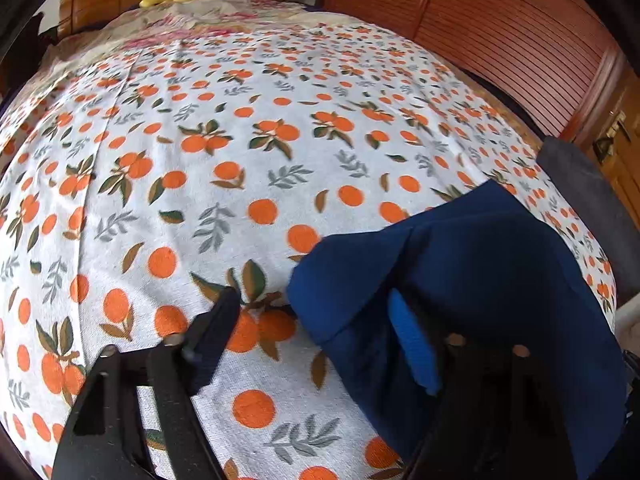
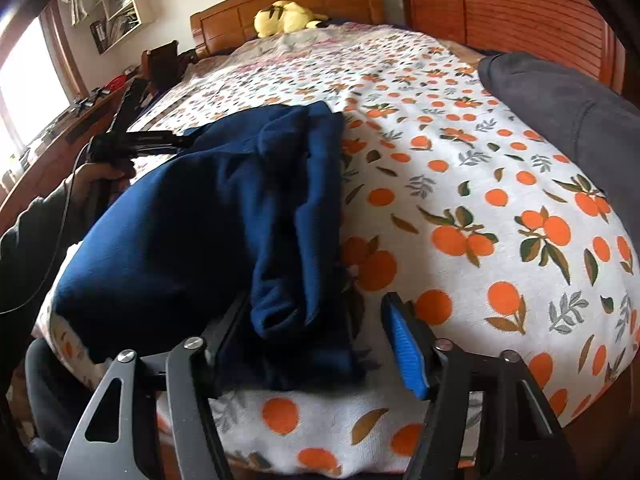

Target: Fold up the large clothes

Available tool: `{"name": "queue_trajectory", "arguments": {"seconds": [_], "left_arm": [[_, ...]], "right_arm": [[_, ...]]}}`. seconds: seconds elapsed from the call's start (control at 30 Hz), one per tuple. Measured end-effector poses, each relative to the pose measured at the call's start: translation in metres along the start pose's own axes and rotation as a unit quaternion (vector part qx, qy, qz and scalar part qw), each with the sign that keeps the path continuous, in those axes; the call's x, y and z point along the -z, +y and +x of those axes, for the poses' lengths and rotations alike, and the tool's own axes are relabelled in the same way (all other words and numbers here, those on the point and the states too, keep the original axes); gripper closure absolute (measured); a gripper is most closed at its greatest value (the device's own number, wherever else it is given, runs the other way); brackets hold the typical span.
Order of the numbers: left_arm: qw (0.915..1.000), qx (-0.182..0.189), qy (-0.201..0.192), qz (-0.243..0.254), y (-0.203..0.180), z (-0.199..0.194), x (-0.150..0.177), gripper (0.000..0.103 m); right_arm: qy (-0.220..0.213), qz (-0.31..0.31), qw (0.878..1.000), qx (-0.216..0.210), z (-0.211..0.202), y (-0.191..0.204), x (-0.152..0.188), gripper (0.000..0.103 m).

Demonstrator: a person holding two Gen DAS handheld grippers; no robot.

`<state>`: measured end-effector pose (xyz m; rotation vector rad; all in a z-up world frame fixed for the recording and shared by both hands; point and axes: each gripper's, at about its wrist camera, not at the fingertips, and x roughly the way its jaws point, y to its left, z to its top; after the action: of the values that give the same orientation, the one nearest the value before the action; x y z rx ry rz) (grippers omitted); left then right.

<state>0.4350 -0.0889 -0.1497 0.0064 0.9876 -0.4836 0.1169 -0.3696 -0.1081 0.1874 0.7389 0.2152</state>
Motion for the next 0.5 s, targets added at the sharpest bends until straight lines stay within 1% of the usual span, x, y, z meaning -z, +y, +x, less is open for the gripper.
{"name": "queue_trajectory", "arguments": {"seconds": [0.07,0.1,0.13,0.17,0.2,0.23,0.27,0.3,0.33,0.37,0.4,0.43,0.5], "left_arm": [[1.0,0.004,-0.001,0.004,-0.003,-0.001,-0.001,0.041],[1.0,0.007,-0.001,0.004,-0.004,-0.002,-0.001,0.048],[0.9999,0.013,-0.001,0.002,-0.006,-0.001,-0.001,0.052],[0.9999,0.011,-0.002,0.001,-0.006,-0.001,-0.001,0.052],[0.9999,0.011,-0.002,-0.001,-0.006,-0.001,-0.001,0.054],[0.9999,0.016,-0.001,-0.002,-0.006,0.0,-0.001,0.058],[0.9998,0.02,0.0,-0.003,-0.006,-0.001,-0.001,0.061],[0.9997,0.023,0.003,-0.006,-0.005,-0.001,-0.002,0.066],[0.9997,0.024,0.004,-0.007,-0.005,-0.003,-0.003,0.074],[0.9997,0.024,0.004,-0.007,-0.006,-0.005,-0.004,0.076],[0.9997,0.023,0.004,-0.004,-0.008,-0.007,-0.005,0.081],[0.9998,0.018,0.002,0.002,-0.011,-0.009,-0.005,0.085],[0.9998,0.002,-0.013,0.018,-0.021,-0.021,-0.007,0.087]], "right_arm": [[0.014,0.006,1.0,-0.015,0.001,-0.001,0.001,0.043],[0.022,0.009,0.999,-0.024,0.005,-0.003,0.0,0.044],[0.031,0.007,0.999,-0.033,0.008,-0.004,0.0,0.045],[0.034,0.002,0.999,-0.037,0.01,-0.005,-0.002,0.047],[0.036,-0.001,0.998,-0.042,0.012,-0.006,-0.005,0.05],[0.039,-0.001,0.998,-0.055,0.013,-0.009,-0.007,0.053],[0.041,0.001,0.997,-0.065,0.015,-0.011,-0.009,0.058],[0.04,-0.001,0.997,-0.073,0.015,-0.012,-0.009,0.065],[0.035,-0.001,0.996,-0.079,0.014,-0.013,-0.01,0.069],[0.027,0.0,0.996,-0.086,0.012,-0.014,-0.01,0.074],[0.02,0.003,0.996,-0.089,0.012,-0.017,-0.011,0.078],[0.009,0.007,0.995,-0.094,0.009,-0.02,-0.011,0.079],[-0.013,0.014,0.994,-0.106,0.002,-0.024,-0.008,0.082]]}}
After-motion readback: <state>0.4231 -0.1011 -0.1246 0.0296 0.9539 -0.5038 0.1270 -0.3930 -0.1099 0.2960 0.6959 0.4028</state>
